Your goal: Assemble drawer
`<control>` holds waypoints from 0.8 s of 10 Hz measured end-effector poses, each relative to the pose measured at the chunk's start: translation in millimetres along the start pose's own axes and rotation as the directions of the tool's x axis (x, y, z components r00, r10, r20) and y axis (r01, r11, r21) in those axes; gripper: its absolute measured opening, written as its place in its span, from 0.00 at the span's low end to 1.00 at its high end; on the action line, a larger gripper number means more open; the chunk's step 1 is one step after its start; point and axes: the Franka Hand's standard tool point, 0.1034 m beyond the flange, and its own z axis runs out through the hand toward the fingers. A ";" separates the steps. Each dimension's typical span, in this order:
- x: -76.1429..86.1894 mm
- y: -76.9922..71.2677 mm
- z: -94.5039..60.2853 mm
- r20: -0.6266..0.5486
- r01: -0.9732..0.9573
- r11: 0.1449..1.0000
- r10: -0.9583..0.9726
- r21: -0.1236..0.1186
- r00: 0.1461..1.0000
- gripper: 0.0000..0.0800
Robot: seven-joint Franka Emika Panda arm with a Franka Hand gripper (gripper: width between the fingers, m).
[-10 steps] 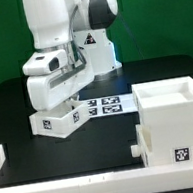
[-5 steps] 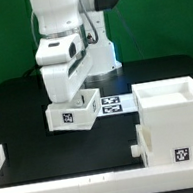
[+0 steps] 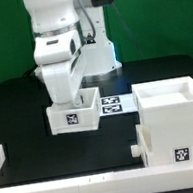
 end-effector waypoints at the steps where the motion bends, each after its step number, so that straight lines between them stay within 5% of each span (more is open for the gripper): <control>1: 6.5 22.3 -11.2 -0.005 0.045 0.999 -0.045 -0.030 0.999 0.04; 5: 2.7 15.0 -2.7 -0.005 0.057 0.998 -0.057 -0.022 0.998 0.04; 6: 1.5 24.0 -1.8 -0.010 0.095 0.995 -0.095 -0.032 0.995 0.04; 8: 26.4 60.0 -8.5 -0.023 0.159 0.985 -0.160 -0.063 0.987 0.04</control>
Offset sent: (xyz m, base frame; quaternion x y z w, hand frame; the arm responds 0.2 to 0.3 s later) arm 0.0000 0.0000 0.0000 0.0000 0.0000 0.0000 1.0000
